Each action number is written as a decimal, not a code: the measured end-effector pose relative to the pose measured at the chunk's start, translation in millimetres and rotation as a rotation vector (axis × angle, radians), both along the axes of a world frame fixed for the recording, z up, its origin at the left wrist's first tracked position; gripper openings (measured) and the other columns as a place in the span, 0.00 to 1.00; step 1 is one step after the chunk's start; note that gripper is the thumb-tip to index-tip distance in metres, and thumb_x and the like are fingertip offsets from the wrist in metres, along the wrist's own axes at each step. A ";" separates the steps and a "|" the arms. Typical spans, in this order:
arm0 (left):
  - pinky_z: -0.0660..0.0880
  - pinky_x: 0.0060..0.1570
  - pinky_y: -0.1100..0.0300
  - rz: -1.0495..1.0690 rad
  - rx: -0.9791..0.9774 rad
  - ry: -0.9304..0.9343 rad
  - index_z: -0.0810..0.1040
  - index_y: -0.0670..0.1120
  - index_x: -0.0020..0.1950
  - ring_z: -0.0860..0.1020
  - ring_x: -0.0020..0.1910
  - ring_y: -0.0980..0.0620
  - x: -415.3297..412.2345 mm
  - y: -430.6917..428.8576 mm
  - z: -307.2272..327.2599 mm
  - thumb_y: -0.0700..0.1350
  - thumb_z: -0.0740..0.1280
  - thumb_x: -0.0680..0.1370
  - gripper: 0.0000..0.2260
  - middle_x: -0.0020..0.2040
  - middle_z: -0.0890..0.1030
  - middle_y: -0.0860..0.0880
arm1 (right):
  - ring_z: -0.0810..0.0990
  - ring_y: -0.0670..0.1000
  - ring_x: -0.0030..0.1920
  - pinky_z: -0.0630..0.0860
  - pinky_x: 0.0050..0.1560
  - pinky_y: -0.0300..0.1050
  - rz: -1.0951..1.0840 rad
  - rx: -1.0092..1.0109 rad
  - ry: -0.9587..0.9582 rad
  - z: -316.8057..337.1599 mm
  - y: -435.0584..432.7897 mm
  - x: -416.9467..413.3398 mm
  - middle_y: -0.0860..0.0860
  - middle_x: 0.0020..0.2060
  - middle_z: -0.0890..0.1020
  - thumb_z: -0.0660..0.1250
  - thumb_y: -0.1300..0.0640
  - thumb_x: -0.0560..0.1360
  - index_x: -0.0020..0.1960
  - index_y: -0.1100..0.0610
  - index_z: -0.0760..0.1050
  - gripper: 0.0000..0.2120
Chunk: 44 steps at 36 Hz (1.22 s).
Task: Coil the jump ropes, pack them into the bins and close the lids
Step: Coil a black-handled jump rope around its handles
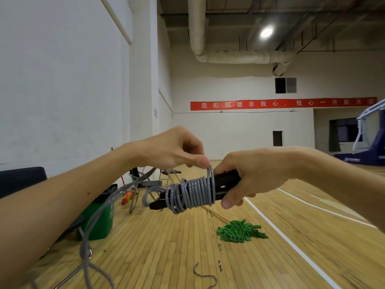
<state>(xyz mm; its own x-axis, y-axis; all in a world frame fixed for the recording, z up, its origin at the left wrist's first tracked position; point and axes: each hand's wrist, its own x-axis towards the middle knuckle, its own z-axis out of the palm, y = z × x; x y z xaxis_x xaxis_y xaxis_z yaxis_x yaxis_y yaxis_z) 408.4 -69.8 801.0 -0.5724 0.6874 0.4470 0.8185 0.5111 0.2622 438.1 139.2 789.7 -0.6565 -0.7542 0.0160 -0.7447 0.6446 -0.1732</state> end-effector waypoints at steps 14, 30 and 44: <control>0.68 0.29 0.65 -0.095 0.255 -0.498 0.72 0.33 0.54 0.67 0.27 0.57 -25.3 -17.8 -25.4 0.43 0.58 0.84 0.12 0.31 0.72 0.52 | 0.75 0.50 0.33 0.73 0.35 0.41 0.198 -0.435 -0.130 2.5 8.1 0.6 0.51 0.36 0.81 0.70 0.54 0.75 0.50 0.57 0.78 0.08; 0.58 0.25 0.63 0.103 0.352 -0.545 0.71 0.46 0.43 0.57 0.26 0.54 -2.4 13.1 -52.3 0.63 0.54 0.82 0.22 0.28 0.61 0.53 | 0.75 0.48 0.30 0.72 0.30 0.39 -0.130 -0.639 0.083 0.9 12.4 -22.8 0.51 0.34 0.82 0.71 0.57 0.77 0.49 0.60 0.78 0.06; 0.68 0.33 0.61 0.309 0.060 -0.160 0.74 0.49 0.42 0.68 0.27 0.60 4.6 18.8 -59.1 0.56 0.55 0.85 0.17 0.30 0.71 0.56 | 0.73 0.39 0.24 0.69 0.27 0.33 -0.295 -0.521 0.287 -13.5 -0.9 -45.1 0.48 0.32 0.82 0.72 0.51 0.77 0.44 0.54 0.80 0.08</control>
